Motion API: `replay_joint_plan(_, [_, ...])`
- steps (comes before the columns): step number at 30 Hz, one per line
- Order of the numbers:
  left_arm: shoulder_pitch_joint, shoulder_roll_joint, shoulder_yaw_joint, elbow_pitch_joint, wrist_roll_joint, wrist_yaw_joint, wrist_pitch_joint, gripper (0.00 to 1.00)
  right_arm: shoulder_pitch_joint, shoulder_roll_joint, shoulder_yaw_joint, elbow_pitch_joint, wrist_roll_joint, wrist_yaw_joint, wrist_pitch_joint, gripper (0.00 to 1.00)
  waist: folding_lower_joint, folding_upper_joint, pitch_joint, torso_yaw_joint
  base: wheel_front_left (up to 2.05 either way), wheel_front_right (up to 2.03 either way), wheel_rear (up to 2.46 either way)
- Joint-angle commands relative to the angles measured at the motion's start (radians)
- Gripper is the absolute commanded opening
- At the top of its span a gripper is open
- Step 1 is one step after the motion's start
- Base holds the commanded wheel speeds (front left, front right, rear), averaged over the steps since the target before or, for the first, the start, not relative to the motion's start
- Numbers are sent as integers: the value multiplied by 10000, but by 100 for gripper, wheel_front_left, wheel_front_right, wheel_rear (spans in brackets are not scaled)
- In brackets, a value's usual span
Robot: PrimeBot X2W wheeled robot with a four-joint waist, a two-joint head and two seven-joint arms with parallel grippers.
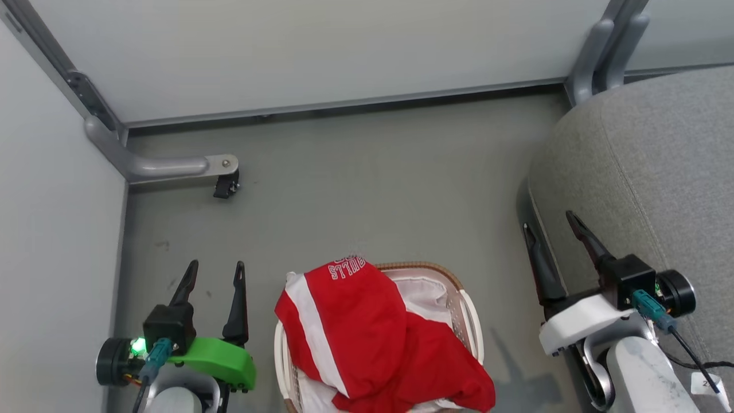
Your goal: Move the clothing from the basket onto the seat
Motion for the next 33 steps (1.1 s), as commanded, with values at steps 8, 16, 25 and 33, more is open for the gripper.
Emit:
replay_joint_plan(8, [-1160,20,-499,31,65,-72,-81,100,-947,126,106,-515,-81,-4,-90,100,0,0,2103,-905,0,0,0])
replay_joint_plan(16, [-2073,310,-1241,300,-39,-68,-70,100,-1567,167,231,-874,-9,-4,-90,100,0,0,3318,-1386,0,0,0])
replay_joint_plan(25, [-2943,679,-2161,758,-212,-69,-69,100,-2080,169,439,-1201,389,-5,-90,100,0,0,4606,-1839,0,0,0])
replay_joint_plan(33, [-3621,750,-2604,1592,-325,-70,-66,100,-2365,169,764,-1448,562,-5,-90,100,0,0,5641,-2301,0,0,0])
